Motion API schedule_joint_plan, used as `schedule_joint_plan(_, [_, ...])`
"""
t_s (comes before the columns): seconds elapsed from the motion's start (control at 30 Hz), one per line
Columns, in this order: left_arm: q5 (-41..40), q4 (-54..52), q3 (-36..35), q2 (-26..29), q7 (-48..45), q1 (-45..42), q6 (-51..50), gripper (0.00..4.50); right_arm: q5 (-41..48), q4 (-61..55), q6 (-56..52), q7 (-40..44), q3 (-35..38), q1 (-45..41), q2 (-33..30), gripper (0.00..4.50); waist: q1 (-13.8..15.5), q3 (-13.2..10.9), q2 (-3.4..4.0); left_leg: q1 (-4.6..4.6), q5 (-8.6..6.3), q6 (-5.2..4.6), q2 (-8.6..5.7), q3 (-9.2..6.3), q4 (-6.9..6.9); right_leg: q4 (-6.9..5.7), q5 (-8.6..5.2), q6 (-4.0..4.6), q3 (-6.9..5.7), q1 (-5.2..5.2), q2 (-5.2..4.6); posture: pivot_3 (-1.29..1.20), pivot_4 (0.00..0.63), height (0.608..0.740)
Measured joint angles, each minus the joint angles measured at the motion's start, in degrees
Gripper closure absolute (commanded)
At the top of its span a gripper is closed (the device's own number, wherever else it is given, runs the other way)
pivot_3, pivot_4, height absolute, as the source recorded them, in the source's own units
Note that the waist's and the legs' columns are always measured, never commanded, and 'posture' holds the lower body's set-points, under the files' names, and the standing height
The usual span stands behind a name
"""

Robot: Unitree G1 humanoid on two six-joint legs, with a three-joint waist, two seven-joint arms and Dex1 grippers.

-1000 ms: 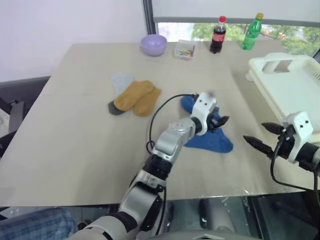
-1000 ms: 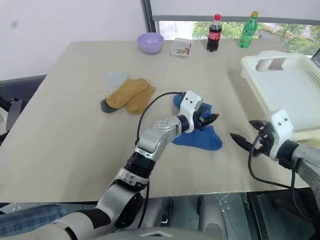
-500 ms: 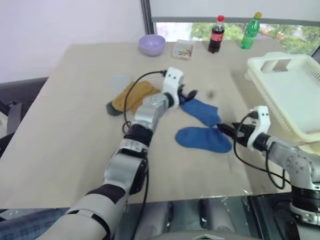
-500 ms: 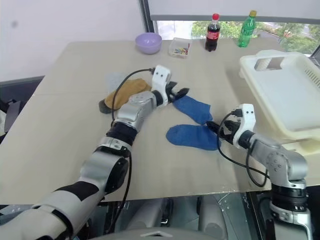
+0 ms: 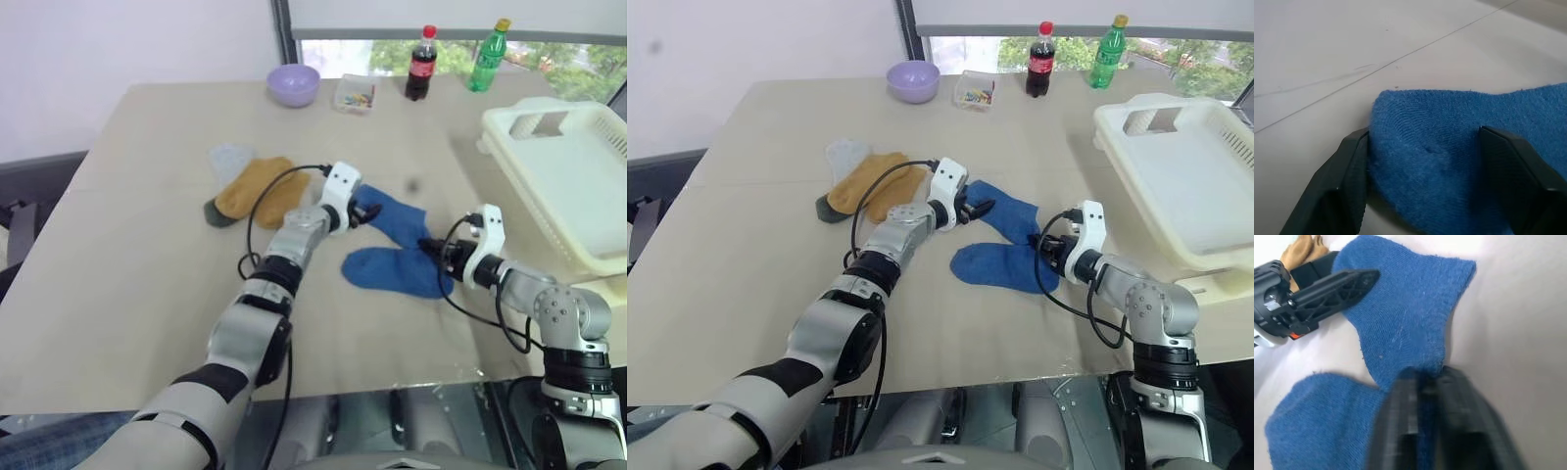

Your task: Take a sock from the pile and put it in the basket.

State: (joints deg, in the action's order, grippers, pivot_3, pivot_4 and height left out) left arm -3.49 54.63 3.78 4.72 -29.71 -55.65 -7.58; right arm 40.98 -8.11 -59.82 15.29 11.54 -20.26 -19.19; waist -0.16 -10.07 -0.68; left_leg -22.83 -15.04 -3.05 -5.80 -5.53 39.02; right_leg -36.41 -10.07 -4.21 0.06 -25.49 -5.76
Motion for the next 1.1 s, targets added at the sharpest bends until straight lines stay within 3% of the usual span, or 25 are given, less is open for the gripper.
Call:
schedule_joint_plan(0.2, [-0.01,-1.85,-0.09,0.63,-0.08,1.42,-0.57,4.46,-2.15,0.19,0.87,0.75,-0.5,0.0,-1.33,4.5,-0.3,0.0,0.0,0.05,0.0,-0.01,-0.01,0.05,0.21,-0.25,0.0,0.0,0.06,0.0,0.0,0.0,0.15,0.732])
schedule_joint_plan(0.47, [-1.87,-10.95,-1.4,1.14,-1.06,5.02,-8.01,4.46,-5.04,0.79,3.4,1.86,-1.79,-0.4,-1.86,4.5,-0.6,0.0,0.0,0.06,0.01,0.01,0.01,0.14,0.22,-0.33,0.0,0.0,0.19,-0.08,0.02,0.0,0.15,0.732])
schedule_joint_plan(0.67, [-10.47,-31.19,-6.51,1.45,-2.02,10.24,-14.02,4.46,-5.49,-2.28,3.96,4.09,-1.92,-1.31,-4.9,4.5,-0.56,-0.01,-0.01,0.03,0.0,0.02,0.03,0.22,0.21,-0.31,0.0,0.0,0.31,-0.16,0.02,0.0,0.15,0.732])
schedule_joint_plan(0.73, [-13.92,-43.71,-7.05,1.56,-1.19,14.85,-18.94,4.46,-3.56,-6.92,2.0,4.81,-1.57,-1.14,-6.94,4.5,-0.66,0.0,0.02,0.05,-0.01,0.01,0.06,0.29,0.15,-0.26,0.0,0.0,0.41,-0.17,0.03,0.0,0.15,0.732])
schedule_joint_plan(0.87, [-16.54,-57.57,-6.51,2.1,2.0,24.68,-27.59,4.46,1.14,-14.71,-2.61,5.55,1.0,0.2,-10.12,4.5,-0.44,0.0,0.01,0.08,-0.01,0.0,0.08,0.31,0.16,-0.26,0.0,0.0,0.43,-0.14,0.09,0.0,0.15,0.732])
schedule_joint_plan(1.03, [-14.58,-76.02,0.83,2.49,8.72,39.76,-33.06,4.46,7.9,-23.88,-10.53,5.47,5.43,7.3,-15.58,4.5,0.74,-0.01,0.0,0.08,-0.12,-0.19,0.09,0.39,0.16,-0.19,-0.01,0.0,0.51,-0.09,0.07,0.0,0.15,0.732])
schedule_joint_plan(1.1, [-13.83,-78.48,3.17,2.56,10.44,42.34,-34.57,4.46,9.91,-25.99,-12.62,5.22,6.6,8.35,-16.48,4.5,1.04,-0.01,-0.02,0.08,-0.14,-0.23,0.12,0.43,0.2,-0.14,-0.01,-0.01,0.5,-0.06,0.09,0.0,0.15,0.732])
